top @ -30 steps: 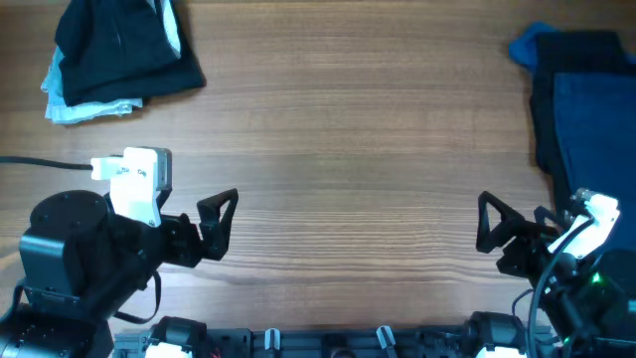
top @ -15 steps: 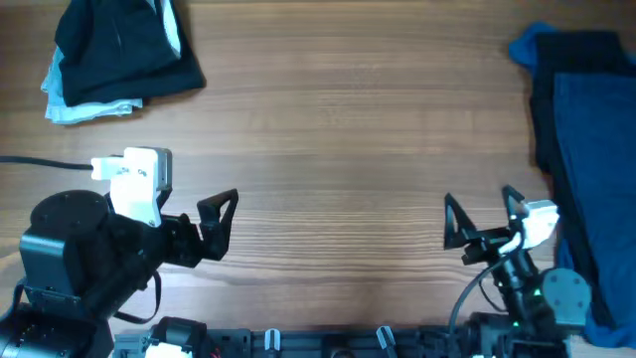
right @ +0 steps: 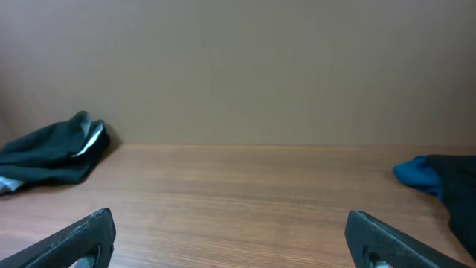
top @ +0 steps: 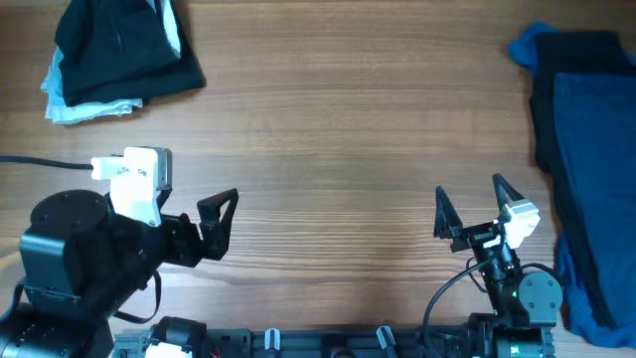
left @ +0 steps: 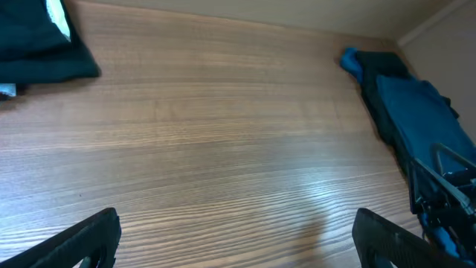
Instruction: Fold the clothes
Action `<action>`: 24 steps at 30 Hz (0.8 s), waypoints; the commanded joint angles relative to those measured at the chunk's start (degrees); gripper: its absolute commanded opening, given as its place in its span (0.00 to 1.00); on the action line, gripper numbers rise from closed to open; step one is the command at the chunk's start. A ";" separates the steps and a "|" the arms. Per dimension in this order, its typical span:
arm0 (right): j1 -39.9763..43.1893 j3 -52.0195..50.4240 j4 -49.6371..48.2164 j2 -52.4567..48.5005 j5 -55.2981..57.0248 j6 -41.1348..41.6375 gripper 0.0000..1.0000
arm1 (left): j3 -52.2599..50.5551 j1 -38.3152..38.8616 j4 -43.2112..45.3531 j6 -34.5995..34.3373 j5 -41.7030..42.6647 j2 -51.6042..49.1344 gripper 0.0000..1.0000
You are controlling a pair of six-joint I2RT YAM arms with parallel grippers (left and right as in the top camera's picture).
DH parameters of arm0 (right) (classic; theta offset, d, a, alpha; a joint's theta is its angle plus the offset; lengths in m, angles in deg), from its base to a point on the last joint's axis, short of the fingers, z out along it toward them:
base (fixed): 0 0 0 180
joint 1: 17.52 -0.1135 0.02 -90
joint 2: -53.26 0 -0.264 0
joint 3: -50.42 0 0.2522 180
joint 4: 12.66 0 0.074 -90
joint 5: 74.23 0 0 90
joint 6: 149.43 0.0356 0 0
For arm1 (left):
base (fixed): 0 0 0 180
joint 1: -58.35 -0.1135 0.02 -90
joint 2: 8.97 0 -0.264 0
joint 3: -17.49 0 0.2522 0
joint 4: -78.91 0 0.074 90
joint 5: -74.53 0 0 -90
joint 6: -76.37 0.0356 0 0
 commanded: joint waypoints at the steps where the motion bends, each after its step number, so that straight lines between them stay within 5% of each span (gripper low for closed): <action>1: -0.31 -2.27 -2.78 0.81 3.43 -0.72 1.00 | -0.20 0.42 -0.02 -0.72 0.92 -0.17 1.00; 24: -0.28 -2.51 0.81 0.79 5.77 -0.72 1.00 | -0.20 0.42 -0.02 -0.72 0.92 -0.17 1.00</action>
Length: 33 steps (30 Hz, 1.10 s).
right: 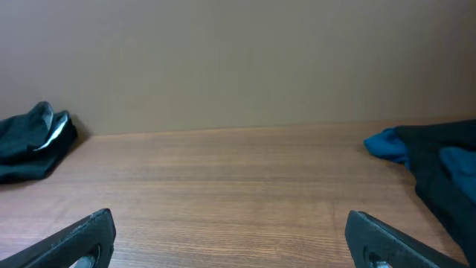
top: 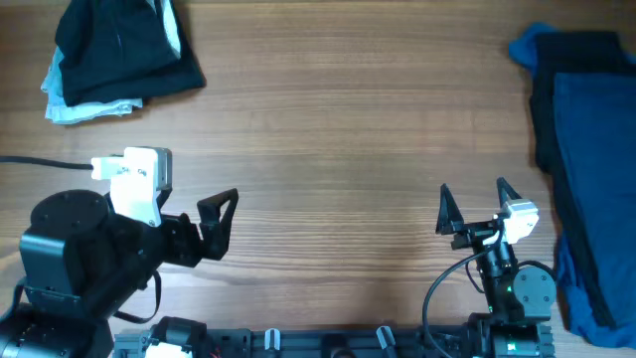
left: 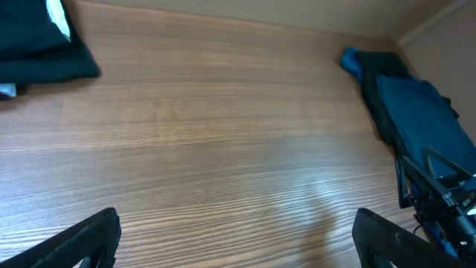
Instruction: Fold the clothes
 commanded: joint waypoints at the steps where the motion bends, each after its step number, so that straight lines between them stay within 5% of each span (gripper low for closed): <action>1: -0.28 -0.09 -0.26 0.72 1.01 -0.70 1.00 | -0.20 0.42 -0.02 -0.72 0.92 -0.17 1.00; 21: -0.28 -0.09 -0.26 0.72 1.01 -0.72 1.00 | -1.51 0.02 -0.42 -0.72 3.98 5.60 1.00; 33: -0.28 -0.09 -0.24 0.72 1.01 -0.72 1.00 | -46.75 -3.06 43.28 -0.72 5.01 30.80 1.00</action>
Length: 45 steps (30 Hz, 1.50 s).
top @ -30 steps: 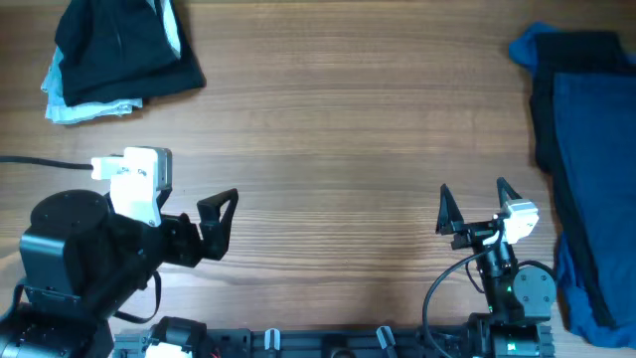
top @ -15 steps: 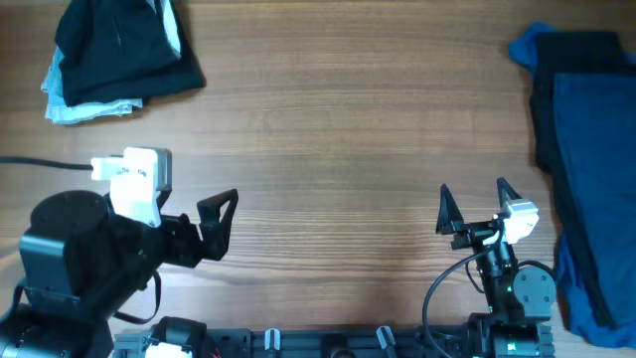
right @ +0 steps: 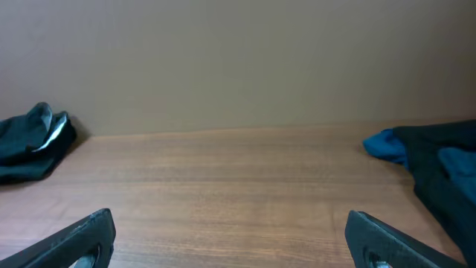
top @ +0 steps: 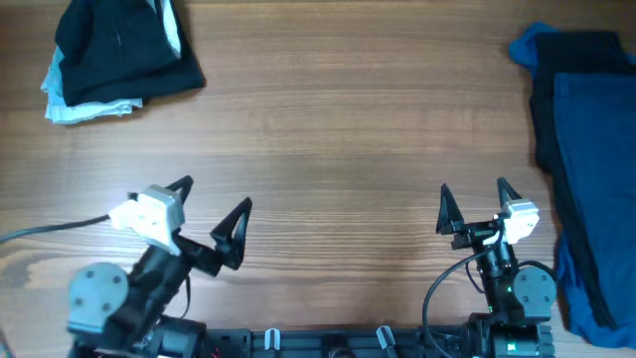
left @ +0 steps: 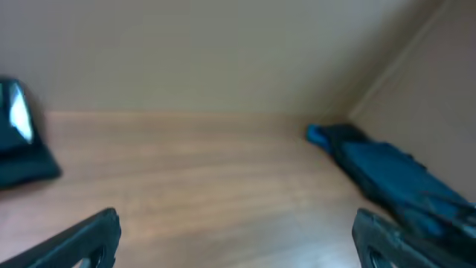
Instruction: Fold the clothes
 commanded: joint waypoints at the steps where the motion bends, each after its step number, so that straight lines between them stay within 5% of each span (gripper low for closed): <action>1: -0.28 -0.09 -0.28 0.57 0.79 -0.72 1.00 | -10.36 -2.40 4.90 -0.24 0.61 6.56 1.00; 8: -0.28 -0.09 -0.28 0.57 0.79 -0.72 1.00 | -24.92 -4.63 14.88 -0.24 -0.07 17.31 1.00; 15: -0.28 -0.09 -0.26 0.57 0.79 -0.70 1.00 | -31.98 -4.63 27.32 -0.24 -2.03 17.99 1.00; 31: -0.28 -0.09 -0.26 0.57 0.79 -0.72 1.00 | -34.60 -8.00 27.93 -0.02 -6.58 19.23 1.00; 37: -0.28 -0.09 -0.26 0.57 0.79 -0.72 1.00 | -38.53 -9.14 35.26 -0.04 -6.58 19.23 1.00; 45: -0.28 -0.09 -0.28 0.57 0.79 -0.70 1.00 | -38.53 -12.20 26.69 -0.02 -8.70 19.23 1.00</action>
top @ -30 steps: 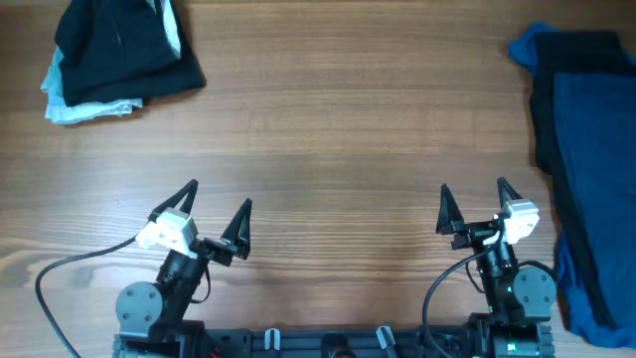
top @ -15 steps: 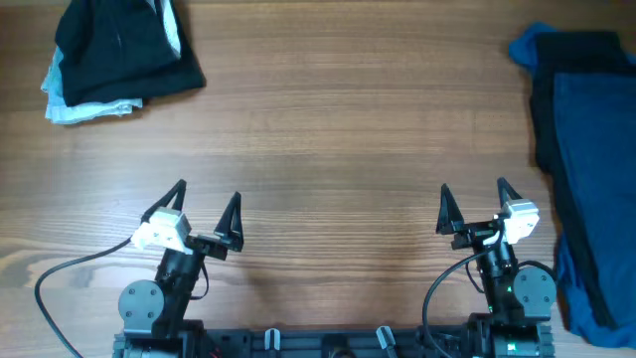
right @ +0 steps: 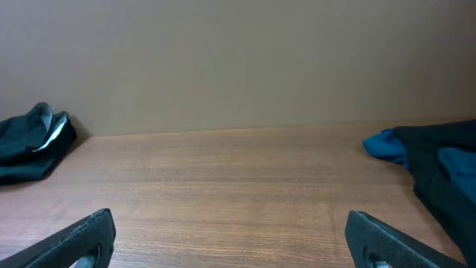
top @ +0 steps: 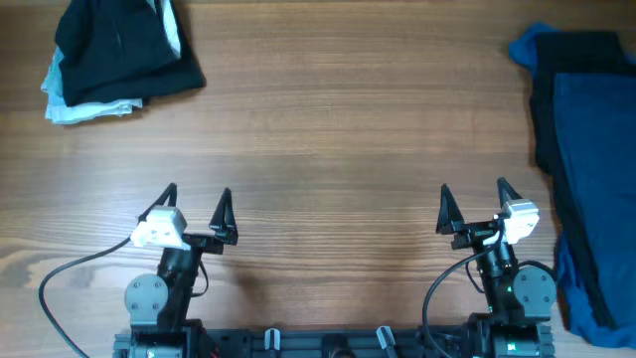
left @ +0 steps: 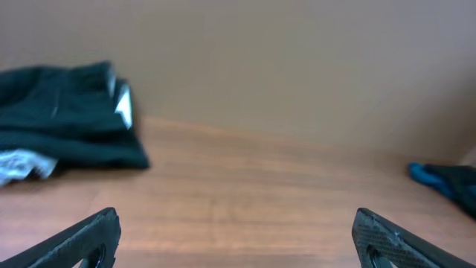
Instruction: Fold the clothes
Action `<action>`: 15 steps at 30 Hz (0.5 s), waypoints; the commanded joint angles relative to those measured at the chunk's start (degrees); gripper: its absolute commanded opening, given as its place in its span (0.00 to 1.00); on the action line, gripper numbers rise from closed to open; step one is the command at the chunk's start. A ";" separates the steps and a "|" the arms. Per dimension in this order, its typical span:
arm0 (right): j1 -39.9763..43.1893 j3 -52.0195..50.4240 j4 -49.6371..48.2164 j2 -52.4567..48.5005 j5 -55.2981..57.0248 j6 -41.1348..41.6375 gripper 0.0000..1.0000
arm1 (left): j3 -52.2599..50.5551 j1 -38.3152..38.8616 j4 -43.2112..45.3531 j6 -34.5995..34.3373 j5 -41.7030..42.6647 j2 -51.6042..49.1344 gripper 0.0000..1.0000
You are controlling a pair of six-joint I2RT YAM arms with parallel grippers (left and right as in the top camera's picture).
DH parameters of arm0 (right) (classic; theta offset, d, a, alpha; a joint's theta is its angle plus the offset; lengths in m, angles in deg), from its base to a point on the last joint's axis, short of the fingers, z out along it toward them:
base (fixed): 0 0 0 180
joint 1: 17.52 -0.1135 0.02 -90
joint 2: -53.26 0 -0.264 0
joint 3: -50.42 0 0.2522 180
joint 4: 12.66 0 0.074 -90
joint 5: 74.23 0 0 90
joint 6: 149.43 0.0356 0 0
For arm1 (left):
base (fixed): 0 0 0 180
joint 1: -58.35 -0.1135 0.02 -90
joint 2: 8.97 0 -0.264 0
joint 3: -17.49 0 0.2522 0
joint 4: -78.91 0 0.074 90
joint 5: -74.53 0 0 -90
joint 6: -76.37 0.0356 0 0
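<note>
A folded stack of dark clothes [top: 114,50] with a pale garment under it lies at the table's far left corner, also in the left wrist view [left: 67,112]. A heap of blue and black clothes [top: 581,149] runs down the right edge, its blue tip in the right wrist view [right: 387,145]. My left gripper [top: 197,199] stands open and empty near the front edge on the left. My right gripper [top: 473,204] stands open and empty near the front edge on the right. Both point towards the far side.
The wooden table [top: 328,129] spans the whole view. A brown wall [right: 238,59] stands behind its far edge. A black cable [top: 70,278] loops by the left arm's base at the front.
My left arm has drawn back to the front edge and turned to point straight at the far side; its camera now faces the dark stack. The right arm has not moved.
At first the left arm stood bulky at the front left, its gripper open and angled right, while the right gripper pointed slightly left. The right gripper then squared up. The left arm lowered and swung, and now both sit open, parallel, at the front edge.
</note>
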 commanded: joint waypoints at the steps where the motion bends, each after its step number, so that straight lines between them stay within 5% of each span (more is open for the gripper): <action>1: -0.28 -0.09 -0.26 0.57 0.81 -0.70 1.00 | -0.24 -2.25 -2.64 0.09 -1.29 0.59 1.00; 15: -0.28 -0.09 -0.28 0.57 0.81 -0.70 1.00 | -0.24 -2.54 -3.72 0.09 -1.29 0.57 1.00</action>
